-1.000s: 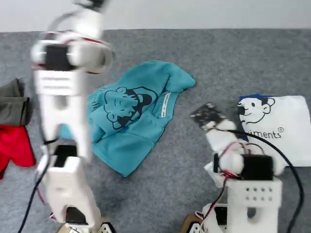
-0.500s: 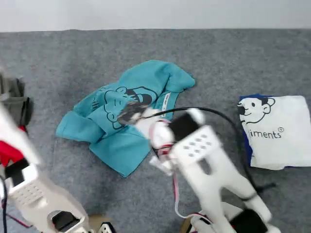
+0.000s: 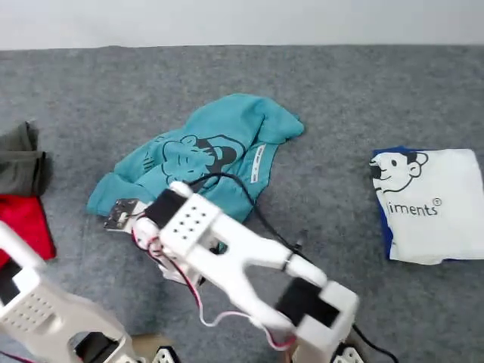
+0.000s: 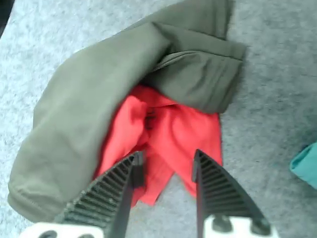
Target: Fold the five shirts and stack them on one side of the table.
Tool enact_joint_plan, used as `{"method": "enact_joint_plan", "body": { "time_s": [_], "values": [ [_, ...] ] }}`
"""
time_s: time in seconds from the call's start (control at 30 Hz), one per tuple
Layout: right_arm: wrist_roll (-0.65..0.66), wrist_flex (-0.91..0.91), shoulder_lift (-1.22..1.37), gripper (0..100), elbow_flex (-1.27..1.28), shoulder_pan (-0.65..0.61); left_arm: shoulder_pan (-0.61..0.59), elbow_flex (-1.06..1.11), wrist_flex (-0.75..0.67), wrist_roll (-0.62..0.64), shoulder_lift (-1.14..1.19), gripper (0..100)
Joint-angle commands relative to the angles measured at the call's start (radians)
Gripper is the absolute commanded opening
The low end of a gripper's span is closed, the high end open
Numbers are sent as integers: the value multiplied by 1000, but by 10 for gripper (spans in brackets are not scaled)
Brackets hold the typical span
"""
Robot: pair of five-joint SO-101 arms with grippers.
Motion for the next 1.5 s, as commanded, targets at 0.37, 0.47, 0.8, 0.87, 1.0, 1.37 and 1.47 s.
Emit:
{"method": "enact_joint_plan", "body": {
  "time_s": [0.37, 0.47, 0.8, 0.87, 1.0, 1.37, 1.47],
  "values": [
    [-6, -41, 312, 201, -296, -44, -61, -2, -20, -8, -69, 163],
    [-6, -53, 366, 200, -318, -45, -60, -2, -20, -8, -69, 163],
    [-3, -110, 512, 152, -333, -33, -60, -1, -20, -8, -61, 163],
    [-3, -110, 513, 67, -336, -15, -60, -1, -20, -8, -61, 163],
    [-3, -99, 484, 13, -356, 50, -60, -1, -20, -8, -61, 163],
    [94, 102, 285, 9, -361, 186, -54, -1, -18, -8, -68, 163],
    [109, 99, 157, 9, -334, 236, -32, -1, -14, -14, -69, 163]
  ]
}}
